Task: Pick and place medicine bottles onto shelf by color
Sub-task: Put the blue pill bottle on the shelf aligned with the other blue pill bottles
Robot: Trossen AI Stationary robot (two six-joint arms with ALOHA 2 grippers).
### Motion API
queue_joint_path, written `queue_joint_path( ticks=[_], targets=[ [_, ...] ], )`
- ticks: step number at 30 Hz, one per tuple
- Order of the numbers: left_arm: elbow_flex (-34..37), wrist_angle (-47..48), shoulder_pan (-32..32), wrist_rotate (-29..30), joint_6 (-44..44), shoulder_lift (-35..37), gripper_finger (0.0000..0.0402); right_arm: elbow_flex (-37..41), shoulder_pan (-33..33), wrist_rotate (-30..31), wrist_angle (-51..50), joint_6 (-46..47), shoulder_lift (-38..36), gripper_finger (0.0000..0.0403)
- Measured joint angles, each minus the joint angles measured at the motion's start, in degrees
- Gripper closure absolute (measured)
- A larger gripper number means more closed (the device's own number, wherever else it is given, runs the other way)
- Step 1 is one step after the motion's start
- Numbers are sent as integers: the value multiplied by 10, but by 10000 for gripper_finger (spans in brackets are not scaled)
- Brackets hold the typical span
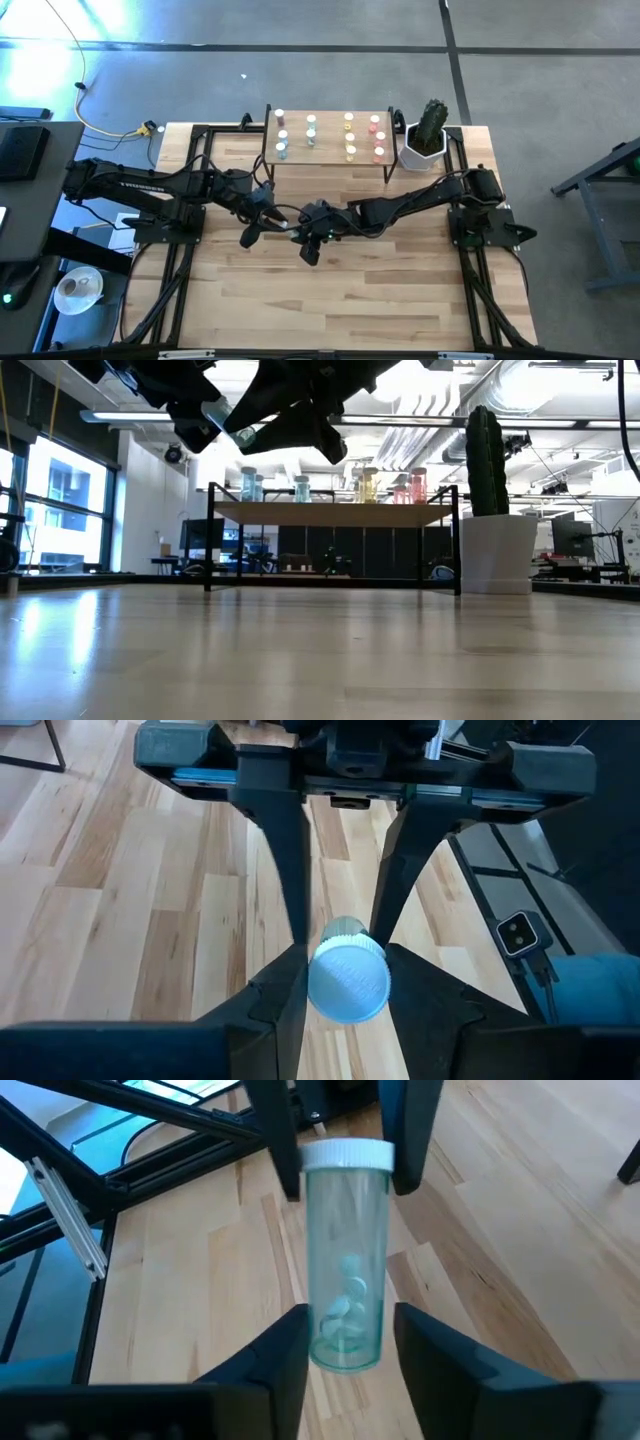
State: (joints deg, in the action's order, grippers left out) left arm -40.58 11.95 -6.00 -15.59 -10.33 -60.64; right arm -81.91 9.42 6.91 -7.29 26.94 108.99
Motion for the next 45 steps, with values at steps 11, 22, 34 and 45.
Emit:
queue_joint_path(
  ticks=[11,22,34,45],
  targets=[
    [0,3,-17,5,0,0,287,-25,-29,-55,-22,25,-20,207],
    [-34,53,-88,8,23,4,287,-95,-63,32,-183,-72,-91,206],
    [-236,243,-183,68,141,-28,287,-112,-111,97,-271,-115,-166,206],
    [-509,447,-250,91,230,-182,287,-112,-147,188,-323,-69,-197,206]
  ],
)
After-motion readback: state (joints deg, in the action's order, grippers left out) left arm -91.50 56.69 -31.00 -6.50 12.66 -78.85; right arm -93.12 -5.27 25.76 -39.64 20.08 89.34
